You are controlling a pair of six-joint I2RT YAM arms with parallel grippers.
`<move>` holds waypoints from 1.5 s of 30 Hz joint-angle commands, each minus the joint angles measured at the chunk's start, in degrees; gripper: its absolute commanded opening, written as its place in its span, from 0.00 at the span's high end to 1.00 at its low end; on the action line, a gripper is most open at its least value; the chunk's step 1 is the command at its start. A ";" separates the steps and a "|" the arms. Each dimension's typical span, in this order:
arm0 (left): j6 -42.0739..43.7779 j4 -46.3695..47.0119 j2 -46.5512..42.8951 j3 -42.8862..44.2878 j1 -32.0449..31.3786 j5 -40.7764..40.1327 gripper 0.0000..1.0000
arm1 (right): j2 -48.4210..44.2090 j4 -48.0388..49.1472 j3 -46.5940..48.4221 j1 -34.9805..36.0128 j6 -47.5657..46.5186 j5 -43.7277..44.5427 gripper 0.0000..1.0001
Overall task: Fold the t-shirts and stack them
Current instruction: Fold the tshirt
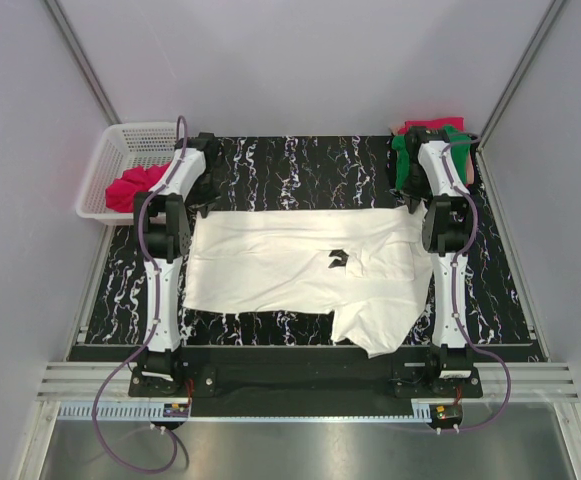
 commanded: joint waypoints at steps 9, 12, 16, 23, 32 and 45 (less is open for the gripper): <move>1.06 0.17 -2.08 2.45 0.62 -1.77 0.86 | -2.78 0.76 1.53 -0.40 -0.96 0.89 0.77; 1.16 0.17 -4.01 1.14 0.71 -1.68 0.84 | -7.09 0.76 -1.02 -0.32 0.09 3.26 0.77; 0.80 0.35 -7.17 -2.64 0.71 -1.59 0.83 | -14.19 1.98 -5.05 -0.32 1.41 4.94 0.77; 2.03 0.87 -11.48 -7.57 0.71 -2.30 0.83 | -17.82 1.55 -5.33 -0.40 1.06 5.30 0.78; 4.84 3.77 -24.83 -19.58 -2.27 4.02 0.82 | -29.31 4.51 -20.47 0.03 -2.01 -7.08 0.78; 6.34 15.12 -46.64 -46.33 -7.47 10.97 0.69 | -50.34 23.25 -64.12 6.19 -4.83 -6.40 0.76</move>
